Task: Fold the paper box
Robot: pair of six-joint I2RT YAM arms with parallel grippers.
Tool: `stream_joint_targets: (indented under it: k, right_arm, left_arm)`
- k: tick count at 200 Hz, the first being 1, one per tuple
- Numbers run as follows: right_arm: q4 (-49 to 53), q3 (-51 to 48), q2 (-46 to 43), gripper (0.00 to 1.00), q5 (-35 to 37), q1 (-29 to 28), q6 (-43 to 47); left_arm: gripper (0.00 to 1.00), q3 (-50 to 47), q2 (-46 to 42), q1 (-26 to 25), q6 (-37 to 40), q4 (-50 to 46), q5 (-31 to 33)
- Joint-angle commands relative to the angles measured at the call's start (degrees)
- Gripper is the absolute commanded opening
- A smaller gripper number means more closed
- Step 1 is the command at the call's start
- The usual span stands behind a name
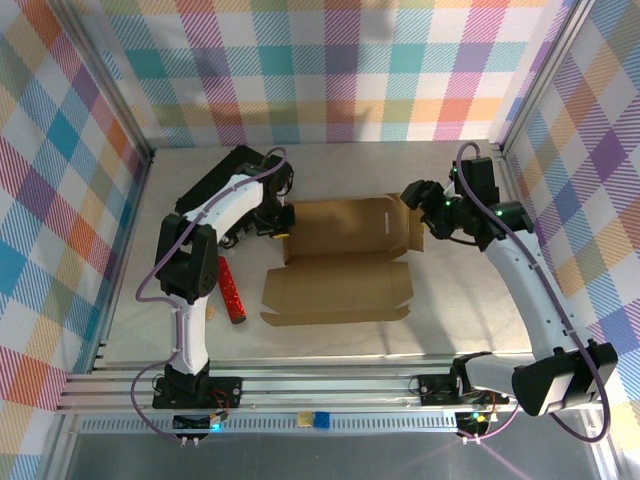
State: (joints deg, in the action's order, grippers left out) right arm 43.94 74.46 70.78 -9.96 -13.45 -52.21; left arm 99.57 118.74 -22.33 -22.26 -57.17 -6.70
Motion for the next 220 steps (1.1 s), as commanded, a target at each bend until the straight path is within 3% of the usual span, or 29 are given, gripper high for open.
stream_joint_targets:
  k: [1, 39, 113, 172, 220]
  right_arm:
    - [2.18, -0.71, 1.18, 0.67, -1.66, 0.01, -5.62]
    - [0.55, -2.18, 3.33, 0.63, -2.91, 0.01, -11.36]
    - [0.74, -1.79, 5.22, 0.61, -1.75, 0.01, -11.51]
    - [-2.16, 0.66, 10.53, 0.54, -3.21, 1.1, -15.42]
    - [-1.49, 8.71, 20.77, 0.49, 0.07, 2.93, -8.12]
  left_arm:
    - [0.0, -0.73, -2.82, -0.85, 0.81, -2.5, 2.52]
    - [0.0, -1.72, -2.48, -1.23, 1.34, -1.05, 5.75]
    - [0.0, 0.78, 2.45, -1.74, 1.88, -1.53, 6.82]
    - [0.0, -0.93, -0.84, -2.88, 1.63, 0.56, 8.61]
    - [0.0, -1.57, -1.32, -3.14, 1.61, 1.61, 8.48]
